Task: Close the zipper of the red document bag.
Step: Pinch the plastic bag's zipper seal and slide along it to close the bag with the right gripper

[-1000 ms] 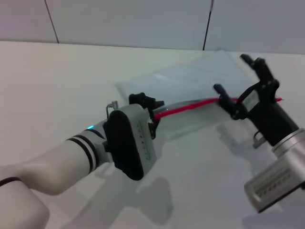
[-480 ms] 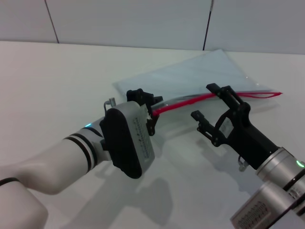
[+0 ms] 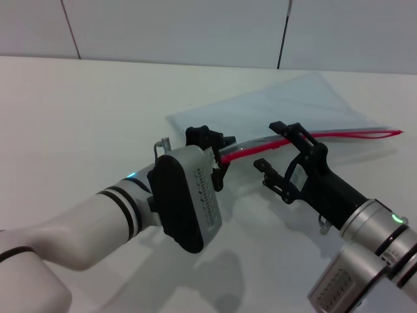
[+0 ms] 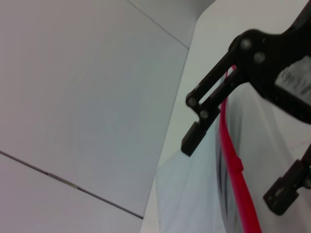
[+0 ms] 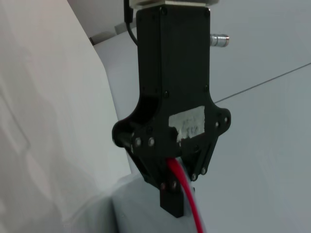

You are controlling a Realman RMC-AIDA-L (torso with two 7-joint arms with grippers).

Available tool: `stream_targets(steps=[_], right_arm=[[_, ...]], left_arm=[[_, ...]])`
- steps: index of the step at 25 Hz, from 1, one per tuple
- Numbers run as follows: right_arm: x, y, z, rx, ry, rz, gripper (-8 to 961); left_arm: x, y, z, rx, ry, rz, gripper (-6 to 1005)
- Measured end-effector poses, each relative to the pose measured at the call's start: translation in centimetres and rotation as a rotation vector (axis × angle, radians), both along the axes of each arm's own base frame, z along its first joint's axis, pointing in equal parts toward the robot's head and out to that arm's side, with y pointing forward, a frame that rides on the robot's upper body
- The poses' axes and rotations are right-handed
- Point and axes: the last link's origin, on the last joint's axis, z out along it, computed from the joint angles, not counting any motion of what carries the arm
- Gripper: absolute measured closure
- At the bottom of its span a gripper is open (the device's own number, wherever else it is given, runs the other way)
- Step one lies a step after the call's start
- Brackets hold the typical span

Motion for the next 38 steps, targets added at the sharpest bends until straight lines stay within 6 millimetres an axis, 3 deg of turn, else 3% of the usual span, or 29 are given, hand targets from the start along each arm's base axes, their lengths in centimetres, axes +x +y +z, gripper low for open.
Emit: stream_targets(steps=[8,19,35,38], right_arm=[[0.14,0.55,-0.32,-0.011,-0.027,-0.025,162],[0.43,0.57,-0.14,-0.008,-0.036,-0.026,602],[0.54,0.62,-0.60,-0.033,-0.064,-0.033,746],[0.52,0.64,-0.60,-0.033,-0.064,-0.033,812]], left_arm=[[0.17,-0.11,-0.14,-0.005,-0.001,-0.005,950],[0.09,-0.09,-0.12,-0.005,-0.001,-0.001,951],[0.03,-0.13,-0.17,-0.007,0.003,-0.001,953],[0.02,-0.28,-0.35,-0.014,0.005,-0.002,953]])
